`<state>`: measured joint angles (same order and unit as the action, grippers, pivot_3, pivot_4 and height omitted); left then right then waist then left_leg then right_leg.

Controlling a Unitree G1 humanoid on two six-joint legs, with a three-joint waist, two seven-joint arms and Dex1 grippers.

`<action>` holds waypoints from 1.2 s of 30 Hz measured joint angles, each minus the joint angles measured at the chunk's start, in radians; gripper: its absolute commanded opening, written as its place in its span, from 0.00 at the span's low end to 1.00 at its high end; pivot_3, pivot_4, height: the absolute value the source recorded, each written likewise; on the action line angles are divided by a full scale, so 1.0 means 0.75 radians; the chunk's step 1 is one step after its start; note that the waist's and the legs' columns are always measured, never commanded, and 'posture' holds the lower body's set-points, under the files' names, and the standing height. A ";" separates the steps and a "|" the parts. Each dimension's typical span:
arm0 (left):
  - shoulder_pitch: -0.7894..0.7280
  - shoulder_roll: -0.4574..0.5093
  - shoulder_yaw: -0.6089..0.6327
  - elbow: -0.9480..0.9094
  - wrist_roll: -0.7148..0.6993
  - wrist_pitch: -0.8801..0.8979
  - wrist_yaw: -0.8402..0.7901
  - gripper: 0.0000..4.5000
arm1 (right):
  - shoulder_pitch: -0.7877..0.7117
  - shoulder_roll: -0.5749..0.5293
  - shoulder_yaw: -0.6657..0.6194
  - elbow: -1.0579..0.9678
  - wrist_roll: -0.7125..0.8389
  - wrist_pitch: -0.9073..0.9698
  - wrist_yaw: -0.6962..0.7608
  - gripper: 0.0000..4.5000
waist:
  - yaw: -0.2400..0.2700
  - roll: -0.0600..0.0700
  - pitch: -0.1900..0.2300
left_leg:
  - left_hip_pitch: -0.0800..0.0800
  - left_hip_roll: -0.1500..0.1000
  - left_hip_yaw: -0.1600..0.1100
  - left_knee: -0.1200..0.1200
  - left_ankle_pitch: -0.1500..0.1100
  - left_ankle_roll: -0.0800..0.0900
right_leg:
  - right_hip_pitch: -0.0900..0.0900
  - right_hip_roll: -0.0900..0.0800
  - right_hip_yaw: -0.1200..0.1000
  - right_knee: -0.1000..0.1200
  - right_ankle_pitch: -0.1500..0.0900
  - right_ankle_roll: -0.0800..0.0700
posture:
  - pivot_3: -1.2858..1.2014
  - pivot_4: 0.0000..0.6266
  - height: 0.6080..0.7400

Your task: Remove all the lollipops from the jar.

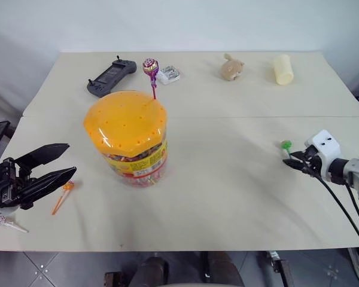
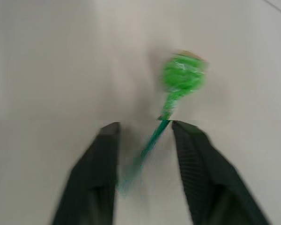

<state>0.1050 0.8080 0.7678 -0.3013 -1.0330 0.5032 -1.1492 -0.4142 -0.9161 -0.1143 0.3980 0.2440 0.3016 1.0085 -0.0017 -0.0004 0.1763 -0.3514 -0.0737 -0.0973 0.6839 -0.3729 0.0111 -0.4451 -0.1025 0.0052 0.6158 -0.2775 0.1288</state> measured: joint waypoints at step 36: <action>0.079 -0.189 0.116 0.008 -0.054 -0.060 0.205 0.69 | -0.899 0.980 0.268 -0.400 0.435 0.476 -0.272 0.08 | -0.048 0.003 0.002 | -0.002 0.002 -0.006 0.000 0.000 -0.004 | -0.004 0.004 -0.007 0.009 0.001 -0.005 | 0.52 0.24 1.00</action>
<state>0.1640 0.6661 0.8549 -0.2953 -1.0736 0.4585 -0.9956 -1.0887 -0.1813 0.0866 0.0978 0.5704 0.6584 0.8044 -0.0375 0.0018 0.1775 -0.3528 -0.0723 -0.1017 0.6840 -0.3732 0.0081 -0.4484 -0.0997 0.0003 0.6224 -0.2768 0.1251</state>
